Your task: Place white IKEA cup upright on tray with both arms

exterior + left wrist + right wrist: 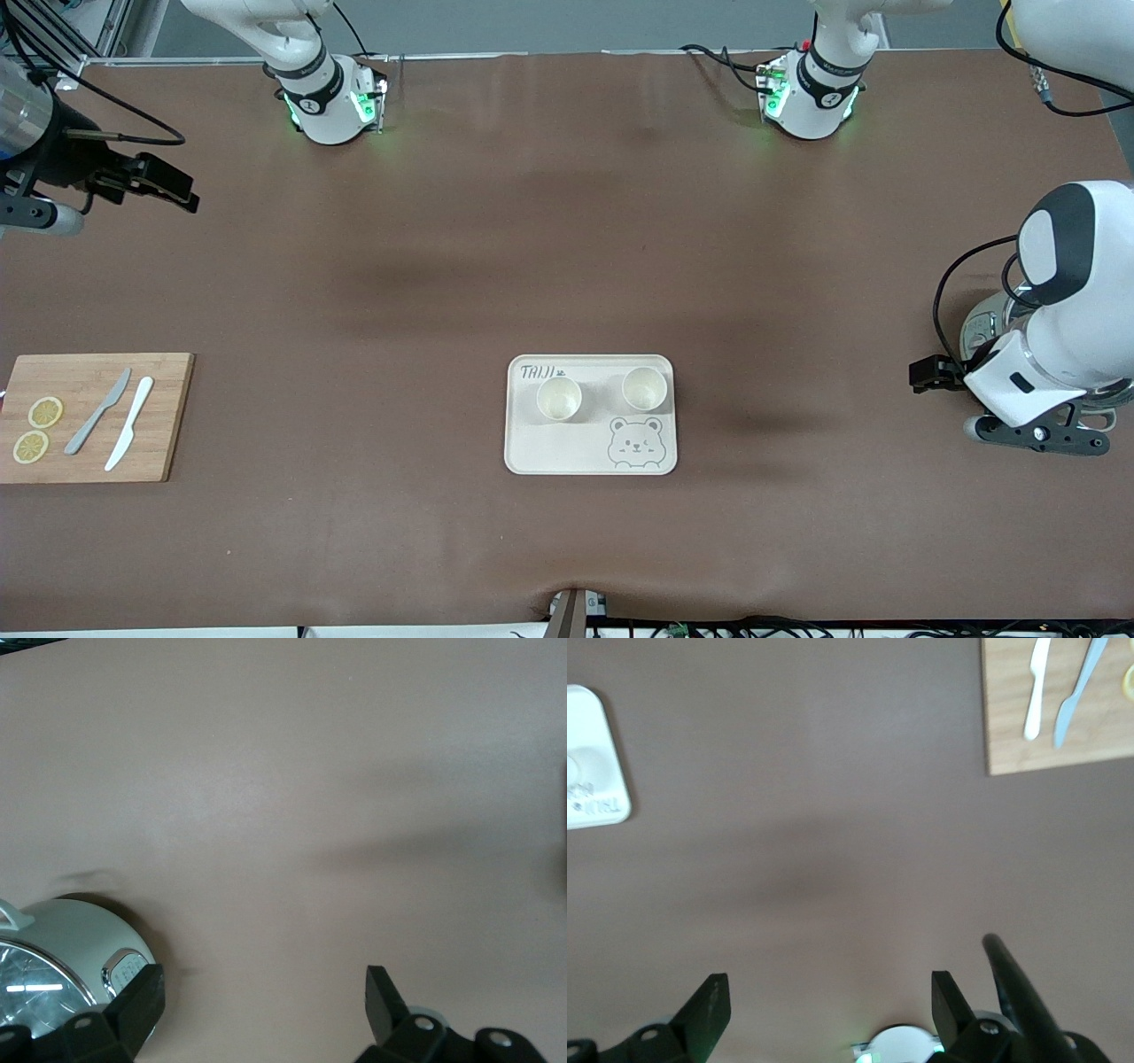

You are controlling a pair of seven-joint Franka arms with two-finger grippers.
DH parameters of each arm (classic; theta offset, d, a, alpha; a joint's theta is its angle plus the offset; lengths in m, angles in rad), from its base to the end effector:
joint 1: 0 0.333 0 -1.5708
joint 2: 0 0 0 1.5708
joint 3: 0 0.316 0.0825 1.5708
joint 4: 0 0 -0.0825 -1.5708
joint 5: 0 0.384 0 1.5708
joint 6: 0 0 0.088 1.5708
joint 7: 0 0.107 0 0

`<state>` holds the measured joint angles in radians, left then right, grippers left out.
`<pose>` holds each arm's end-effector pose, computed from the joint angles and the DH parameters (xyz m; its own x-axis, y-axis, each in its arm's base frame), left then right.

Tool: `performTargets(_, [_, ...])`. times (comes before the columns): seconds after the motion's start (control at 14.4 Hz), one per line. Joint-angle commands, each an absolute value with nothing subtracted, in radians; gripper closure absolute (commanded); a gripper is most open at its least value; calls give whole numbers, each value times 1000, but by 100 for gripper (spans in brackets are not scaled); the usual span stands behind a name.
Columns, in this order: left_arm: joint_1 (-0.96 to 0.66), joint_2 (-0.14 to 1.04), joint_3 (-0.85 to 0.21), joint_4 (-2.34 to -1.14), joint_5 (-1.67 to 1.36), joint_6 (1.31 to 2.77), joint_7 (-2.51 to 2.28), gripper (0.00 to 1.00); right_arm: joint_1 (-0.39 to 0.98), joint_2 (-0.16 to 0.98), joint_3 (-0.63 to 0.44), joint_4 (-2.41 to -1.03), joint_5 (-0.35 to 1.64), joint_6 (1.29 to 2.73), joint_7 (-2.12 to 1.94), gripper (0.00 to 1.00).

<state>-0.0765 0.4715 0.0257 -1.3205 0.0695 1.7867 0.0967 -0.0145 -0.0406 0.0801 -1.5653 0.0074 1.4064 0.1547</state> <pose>0.6965 -0.0330 0.4662 0.9864 -0.1641 -0.0135 -0.1646 -0.9832 -0.0785 0.5229 0.0362 0.6355 0.9891 -0.0887 -0.1174 -0.0876 -0.9961 0.0141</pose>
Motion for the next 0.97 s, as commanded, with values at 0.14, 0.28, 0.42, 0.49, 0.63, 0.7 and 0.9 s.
performTargets(0.14, [-75, 451, 29, -1328, 75, 1775, 107, 0, -71, -61, 80, -1592, -20, 1422, 46, 0])
performTargets(0.28, [-75, 451, 29, -1328, 75, 1775, 103, 0, -90, -77, 80, -1595, -20, 1422, 22, 0])
performTargets(0.42, [-75, 451, 29, -1328, 75, 1775, 101, 0, -116, -83, 80, -1615, -20, 1446, -37, 0])
performTargets(0.49, [-75, 451, 29, -1328, 75, 1773, 100, 0, -132, -89, 80, -1630, -20, 1457, -67, 0])
performTargets(0.63, [-75, 451, 29, -1328, 75, 1773, 97, 0, -137, -97, 80, -1652, -18, 1462, -72, 0])
performTargets(0.7, [-75, 451, 29, -1328, 75, 1773, 97, 0, -135, -100, 81, -1658, -18, 1463, -72, 0])
performTargets(0.9, [-77, 451, 29, -1328, 75, 1773, 97, 0, -133, -100, 81, -1660, -18, 1462, -72, 0])
